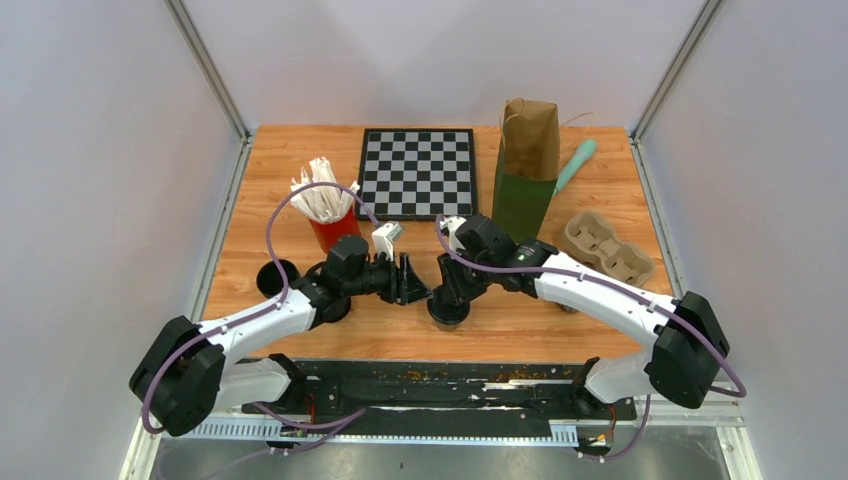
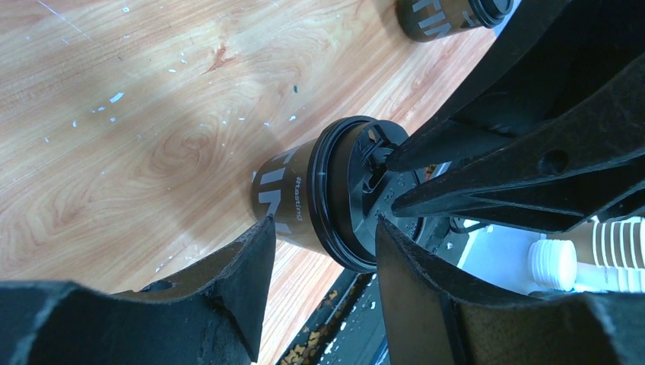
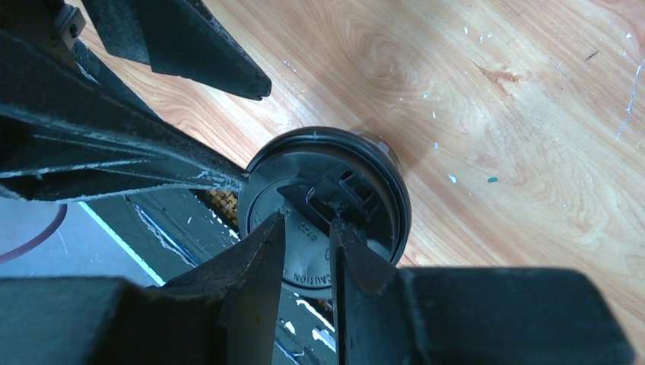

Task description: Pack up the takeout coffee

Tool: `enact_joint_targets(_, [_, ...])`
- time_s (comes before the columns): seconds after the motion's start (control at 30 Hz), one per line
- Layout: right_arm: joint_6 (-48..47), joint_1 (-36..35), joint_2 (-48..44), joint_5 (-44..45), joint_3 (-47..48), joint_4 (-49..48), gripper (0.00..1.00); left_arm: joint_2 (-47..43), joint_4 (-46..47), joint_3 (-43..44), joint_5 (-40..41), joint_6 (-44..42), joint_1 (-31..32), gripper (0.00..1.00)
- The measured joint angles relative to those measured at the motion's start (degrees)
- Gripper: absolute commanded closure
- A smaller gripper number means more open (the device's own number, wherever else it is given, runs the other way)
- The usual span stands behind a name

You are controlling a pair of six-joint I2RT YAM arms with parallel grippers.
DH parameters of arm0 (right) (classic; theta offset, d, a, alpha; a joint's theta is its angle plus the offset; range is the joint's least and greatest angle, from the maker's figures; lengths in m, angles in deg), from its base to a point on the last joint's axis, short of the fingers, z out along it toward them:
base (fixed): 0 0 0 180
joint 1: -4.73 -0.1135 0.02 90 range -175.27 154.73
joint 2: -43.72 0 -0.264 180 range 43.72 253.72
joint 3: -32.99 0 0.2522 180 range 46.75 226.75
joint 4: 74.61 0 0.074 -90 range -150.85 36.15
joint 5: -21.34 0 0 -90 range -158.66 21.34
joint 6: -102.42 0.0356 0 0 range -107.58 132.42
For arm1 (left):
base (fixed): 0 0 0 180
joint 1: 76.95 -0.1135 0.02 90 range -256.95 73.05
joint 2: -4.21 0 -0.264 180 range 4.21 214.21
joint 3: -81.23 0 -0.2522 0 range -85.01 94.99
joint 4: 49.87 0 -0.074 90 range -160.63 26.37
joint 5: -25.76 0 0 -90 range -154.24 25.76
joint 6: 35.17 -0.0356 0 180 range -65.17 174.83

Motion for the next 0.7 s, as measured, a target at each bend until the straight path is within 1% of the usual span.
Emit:
enact_joint_targets(0.17, [0.0, 0.22, -1.57, -0.57, 0.0, 1.09, 0.74, 0.39, 1.11, -0.55, -0.61, 0.7, 0.2, 0.42])
enact_joint_targets(0.3, [0.02, 0.39, -1.68, -1.42, -0.07, 0.98, 0.76, 0.63, 2.45, -1.7, -1.27, 1.79, 0.2, 0.46])
enact_joint_targets(0.43, [0.09, 0.55, -1.66, -2.29, -1.66, -0.24, 0.76, 1.86, 3.74, -2.75, -2.08, 3.21, 0.2, 0.46])
enact_joint_targets(0.7, [0.52, 0.66, -1.88, -2.95, -3.67, -2.43, 0.77, 3.98, 8.81, -4.28, -4.28, 6.54, 0.17, 0.41])
